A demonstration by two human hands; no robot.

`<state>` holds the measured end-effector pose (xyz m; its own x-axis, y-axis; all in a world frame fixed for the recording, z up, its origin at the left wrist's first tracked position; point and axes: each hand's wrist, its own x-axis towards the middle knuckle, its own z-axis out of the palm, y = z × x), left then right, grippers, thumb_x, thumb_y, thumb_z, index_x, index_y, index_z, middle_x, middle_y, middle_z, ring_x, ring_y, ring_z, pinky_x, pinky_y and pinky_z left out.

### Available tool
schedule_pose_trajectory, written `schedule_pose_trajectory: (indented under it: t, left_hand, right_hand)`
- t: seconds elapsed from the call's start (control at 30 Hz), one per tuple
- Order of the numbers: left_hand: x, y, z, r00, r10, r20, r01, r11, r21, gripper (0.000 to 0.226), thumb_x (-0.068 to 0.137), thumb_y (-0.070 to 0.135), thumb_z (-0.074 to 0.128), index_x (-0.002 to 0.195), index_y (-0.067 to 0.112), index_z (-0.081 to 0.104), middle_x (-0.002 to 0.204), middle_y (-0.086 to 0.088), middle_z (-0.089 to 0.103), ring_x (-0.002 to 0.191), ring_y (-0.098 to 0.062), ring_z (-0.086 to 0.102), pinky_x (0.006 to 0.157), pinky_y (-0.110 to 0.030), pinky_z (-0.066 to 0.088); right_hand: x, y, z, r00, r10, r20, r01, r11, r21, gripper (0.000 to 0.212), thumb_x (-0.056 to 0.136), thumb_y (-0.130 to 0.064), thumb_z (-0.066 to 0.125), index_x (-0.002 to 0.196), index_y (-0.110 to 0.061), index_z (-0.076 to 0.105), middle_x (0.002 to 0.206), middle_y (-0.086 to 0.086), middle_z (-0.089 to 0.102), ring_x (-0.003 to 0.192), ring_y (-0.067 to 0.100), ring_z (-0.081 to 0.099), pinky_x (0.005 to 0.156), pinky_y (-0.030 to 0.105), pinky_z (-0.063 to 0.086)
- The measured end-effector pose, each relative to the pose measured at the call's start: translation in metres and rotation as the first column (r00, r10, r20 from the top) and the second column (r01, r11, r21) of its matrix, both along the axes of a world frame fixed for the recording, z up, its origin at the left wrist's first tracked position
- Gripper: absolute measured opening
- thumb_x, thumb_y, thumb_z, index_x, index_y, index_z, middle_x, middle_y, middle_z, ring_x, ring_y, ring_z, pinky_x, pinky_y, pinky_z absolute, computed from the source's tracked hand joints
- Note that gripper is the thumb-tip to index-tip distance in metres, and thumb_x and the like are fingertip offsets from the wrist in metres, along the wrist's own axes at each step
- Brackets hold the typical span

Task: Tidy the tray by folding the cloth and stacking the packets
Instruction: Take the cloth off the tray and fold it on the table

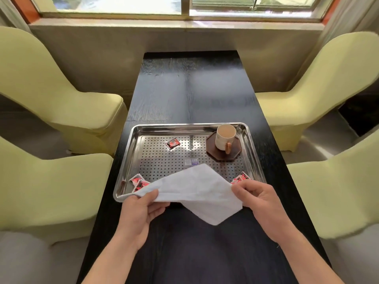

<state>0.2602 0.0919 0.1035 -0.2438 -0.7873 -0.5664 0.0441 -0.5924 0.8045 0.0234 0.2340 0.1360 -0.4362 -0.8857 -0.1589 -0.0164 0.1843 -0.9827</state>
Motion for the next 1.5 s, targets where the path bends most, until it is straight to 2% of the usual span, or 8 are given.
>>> schedule_pose_trajectory:
  t: [0.17, 0.3, 0.5, 0.6, 0.7, 0.93, 1.23, 1.5]
  left_hand:
    - [0.033, 0.027, 0.005, 0.970, -0.052, 0.236, 0.076, 0.993, -0.092, 0.014, 0.093, 0.011, 0.063, 0.097, -0.001, 0.067, 0.078, -0.021, 0.075, 0.071, -0.030, 0.073, 0.065, -0.036, 0.055]
    - [0.038, 0.035, -0.041, 0.883, -0.158, 0.442, 0.162, 0.986, 0.028, 0.013, 0.093, 0.014, 0.061, 0.092, 0.002, 0.065, 0.073, -0.015, 0.076, 0.079, -0.032, 0.072, 0.070, -0.041, 0.058]
    - [0.063, 0.057, -0.147, 0.623, -0.248, 0.742, 0.218, 0.966, 0.140, 0.025, 0.089, 0.034, 0.062, 0.078, 0.011, 0.064, 0.087, -0.011, 0.062, 0.080, -0.026, 0.059, 0.079, -0.047, 0.054]
    - [0.082, 0.068, -0.155, 0.585, -0.156, 0.796, 0.153, 0.985, 0.081, 0.014, 0.089, 0.038, 0.065, 0.094, 0.025, 0.064, 0.120, -0.009, 0.047, 0.102, -0.030, 0.054, 0.089, -0.044, 0.048]
    - [0.099, 0.070, -0.153, 0.586, -0.097, 0.805, 0.049, 0.995, 0.084, 0.058, 0.086, 0.032, 0.073, 0.136, 0.018, 0.047, 0.141, -0.017, 0.040, 0.120, -0.038, 0.050, 0.094, -0.050, 0.046]
    - [0.101, 0.066, -0.168, 0.626, -0.249, 0.739, 0.135, 0.968, 0.211, 0.080, 0.086, 0.030, 0.074, 0.151, 0.009, 0.032, 0.147, -0.015, 0.046, 0.130, -0.037, 0.049, 0.103, -0.050, 0.045]
    - [0.090, 0.071, -0.187, 0.465, -0.302, 0.832, 0.218, 0.950, 0.223, 0.068, 0.073, 0.045, 0.080, 0.127, 0.012, 0.055, 0.122, -0.016, 0.057, 0.114, -0.038, 0.052, 0.096, -0.050, 0.047]
    - [0.084, 0.088, -0.180, 0.211, -0.363, 0.908, 0.452, 0.860, 0.239, 0.066, 0.083, 0.035, 0.073, 0.134, 0.014, 0.037, 0.123, -0.012, 0.048, 0.114, -0.031, 0.053, 0.091, -0.043, 0.049]
  right_hand:
    - [0.013, 0.026, -0.005, 0.996, -0.082, 0.039, 0.079, 0.993, 0.085, 0.022, 0.086, -0.029, 0.071, 0.081, -0.009, 0.077, 0.084, 0.015, 0.071, 0.079, 0.020, 0.066, 0.072, 0.037, 0.052]
    - [0.024, 0.034, -0.055, 0.929, 0.050, -0.367, 0.094, 0.926, 0.365, 0.004, 0.089, -0.032, 0.072, 0.087, -0.031, 0.074, 0.089, -0.013, 0.070, 0.091, 0.001, 0.063, 0.076, 0.025, 0.044]
    - [0.042, 0.043, -0.131, 0.865, 0.262, -0.428, 0.043, 0.812, 0.582, 0.044, 0.089, -0.028, 0.071, 0.132, -0.027, 0.063, 0.127, -0.010, 0.053, 0.127, 0.012, 0.050, 0.106, 0.029, 0.043]
    - [0.043, 0.054, -0.144, 0.863, 0.286, -0.417, 0.020, 0.804, 0.595, 0.052, 0.089, -0.028, 0.069, 0.140, -0.030, 0.056, 0.148, -0.005, 0.041, 0.146, 0.018, 0.031, 0.113, 0.033, 0.035]
    - [0.044, 0.064, -0.143, 0.905, 0.146, -0.400, 0.099, 0.842, 0.531, 0.063, 0.090, -0.027, 0.071, 0.147, -0.034, 0.045, 0.161, -0.005, 0.024, 0.148, 0.017, 0.028, 0.116, 0.039, 0.035]
    - [0.034, 0.070, -0.156, 0.814, -0.572, -0.102, 0.531, 0.659, 0.533, 0.058, 0.100, -0.021, 0.056, 0.153, -0.028, 0.034, 0.154, 0.001, 0.042, 0.132, 0.029, 0.052, 0.106, 0.054, 0.048]
    - [0.045, 0.060, -0.176, 0.824, -0.543, 0.161, 0.364, 0.726, 0.584, 0.040, 0.098, -0.005, 0.058, 0.134, -0.024, 0.052, 0.127, 0.001, 0.058, 0.116, 0.024, 0.059, 0.096, 0.048, 0.054]
    - [0.042, 0.060, -0.185, 0.861, -0.509, -0.001, 0.403, 0.681, 0.611, 0.005, 0.097, -0.016, 0.062, 0.100, -0.012, 0.063, 0.107, 0.011, 0.069, 0.098, 0.024, 0.065, 0.095, 0.051, 0.055]
